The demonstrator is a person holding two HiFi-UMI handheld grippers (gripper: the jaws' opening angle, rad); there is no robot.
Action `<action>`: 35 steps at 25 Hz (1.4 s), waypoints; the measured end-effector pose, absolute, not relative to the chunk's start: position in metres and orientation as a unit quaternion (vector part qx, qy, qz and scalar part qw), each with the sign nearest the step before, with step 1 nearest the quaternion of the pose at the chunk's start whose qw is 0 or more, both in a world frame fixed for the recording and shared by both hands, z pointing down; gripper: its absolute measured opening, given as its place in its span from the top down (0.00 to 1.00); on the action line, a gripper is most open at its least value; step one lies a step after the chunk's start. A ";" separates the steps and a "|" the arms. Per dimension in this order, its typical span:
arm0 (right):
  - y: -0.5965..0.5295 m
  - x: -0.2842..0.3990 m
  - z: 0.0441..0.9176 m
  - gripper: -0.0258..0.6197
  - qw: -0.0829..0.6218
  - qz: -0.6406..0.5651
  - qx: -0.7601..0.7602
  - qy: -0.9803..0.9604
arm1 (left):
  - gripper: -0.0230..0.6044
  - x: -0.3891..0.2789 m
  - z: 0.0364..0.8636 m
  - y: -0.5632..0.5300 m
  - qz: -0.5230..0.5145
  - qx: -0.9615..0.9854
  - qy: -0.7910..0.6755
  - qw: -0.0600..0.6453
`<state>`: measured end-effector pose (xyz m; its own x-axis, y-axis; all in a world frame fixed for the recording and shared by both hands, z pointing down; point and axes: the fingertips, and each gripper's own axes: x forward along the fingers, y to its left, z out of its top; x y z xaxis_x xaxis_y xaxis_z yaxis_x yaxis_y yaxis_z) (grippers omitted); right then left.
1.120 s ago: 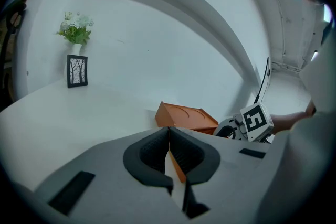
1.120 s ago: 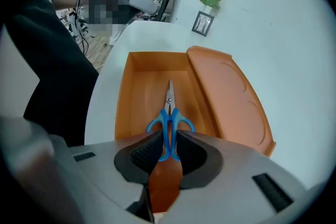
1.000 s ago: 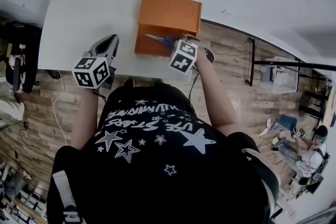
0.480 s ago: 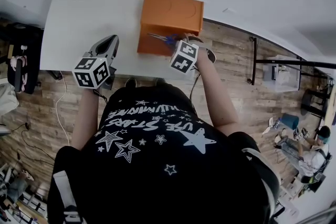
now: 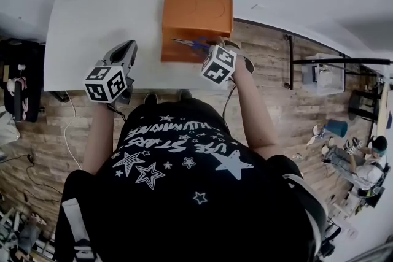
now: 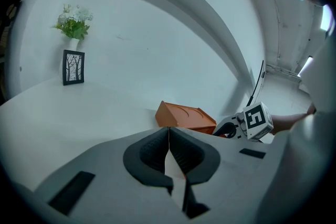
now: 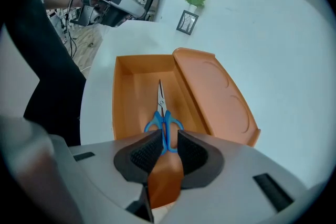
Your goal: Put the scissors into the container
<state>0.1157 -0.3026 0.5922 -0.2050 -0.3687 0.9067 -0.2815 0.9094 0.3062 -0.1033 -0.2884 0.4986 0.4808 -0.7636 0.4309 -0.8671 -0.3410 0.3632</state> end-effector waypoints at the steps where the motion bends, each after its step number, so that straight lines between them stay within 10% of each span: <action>1: -0.302 0.114 0.588 0.81 0.589 -0.032 0.220 -0.777 | 0.93 -0.105 0.498 -0.289 0.091 0.816 -0.497 0.280; 19: -0.284 0.056 0.504 0.81 0.366 0.085 0.463 -0.803 | 0.93 -0.132 0.482 -0.297 0.087 0.886 -0.371 0.263; 35: -0.244 0.075 0.488 0.87 0.321 0.111 0.527 -0.779 | 0.93 -0.117 0.474 -0.268 0.095 0.898 -0.352 0.248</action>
